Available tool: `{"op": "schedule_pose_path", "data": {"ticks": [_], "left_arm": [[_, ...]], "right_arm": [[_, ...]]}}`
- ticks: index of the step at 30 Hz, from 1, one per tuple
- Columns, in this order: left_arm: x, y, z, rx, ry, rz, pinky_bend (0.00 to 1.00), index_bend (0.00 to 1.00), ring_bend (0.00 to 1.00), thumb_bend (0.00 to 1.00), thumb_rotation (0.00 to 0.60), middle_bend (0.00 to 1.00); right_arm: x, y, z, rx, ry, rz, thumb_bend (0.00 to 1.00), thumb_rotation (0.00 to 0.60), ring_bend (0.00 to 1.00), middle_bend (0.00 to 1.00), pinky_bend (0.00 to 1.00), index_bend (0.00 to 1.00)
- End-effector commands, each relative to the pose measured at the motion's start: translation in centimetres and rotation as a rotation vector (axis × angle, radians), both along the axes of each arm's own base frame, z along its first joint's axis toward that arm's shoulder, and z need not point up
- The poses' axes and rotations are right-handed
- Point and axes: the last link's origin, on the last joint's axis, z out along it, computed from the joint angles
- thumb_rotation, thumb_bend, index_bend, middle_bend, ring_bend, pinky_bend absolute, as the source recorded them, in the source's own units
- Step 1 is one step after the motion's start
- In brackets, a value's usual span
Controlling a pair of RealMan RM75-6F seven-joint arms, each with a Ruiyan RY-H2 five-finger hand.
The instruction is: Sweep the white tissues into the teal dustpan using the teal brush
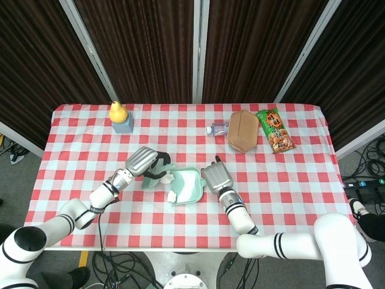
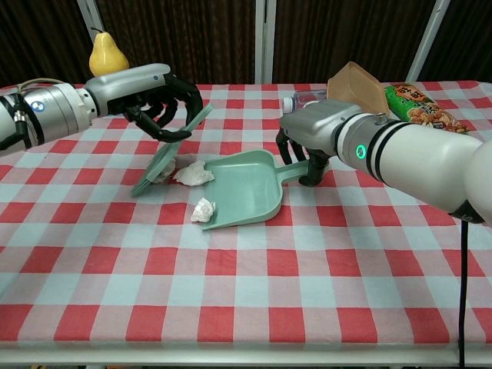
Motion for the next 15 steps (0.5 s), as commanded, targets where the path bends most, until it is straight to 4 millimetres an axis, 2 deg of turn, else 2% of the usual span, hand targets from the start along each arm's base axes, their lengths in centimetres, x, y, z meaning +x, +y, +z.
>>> {"op": "schedule_pose_path", "data": {"ticks": [1, 10, 15], "left_arm": [[0.8, -0.2, -0.3, -0.014, -0.022, 0.001, 0.91, 0.51, 0.70, 0.45, 0.600, 0.55], [2.7, -0.9, -1.6, -0.073, -0.089, 0.023, 0.91, 0.51, 0.70, 0.46, 0.600, 0.55], [3.7, -1.3, -1.4, -0.104, -0.167, 0.043, 0.91, 0.51, 0.70, 0.46, 0.600, 0.55]], "right_arm": [[0.2, -0.1, -0.2, 0.002, -0.006, -0.002, 0.37, 0.600, 0.34, 0.59, 0.14, 0.68], [0.6, -0.4, -0.8, 0.002, -0.027, -0.009, 0.37, 0.600, 0.34, 0.59, 0.14, 0.68], [0.6, -0.6, -0.8, -0.002, -0.046, -0.016, 0.37, 0.600, 0.34, 0.60, 0.14, 0.69]]}}
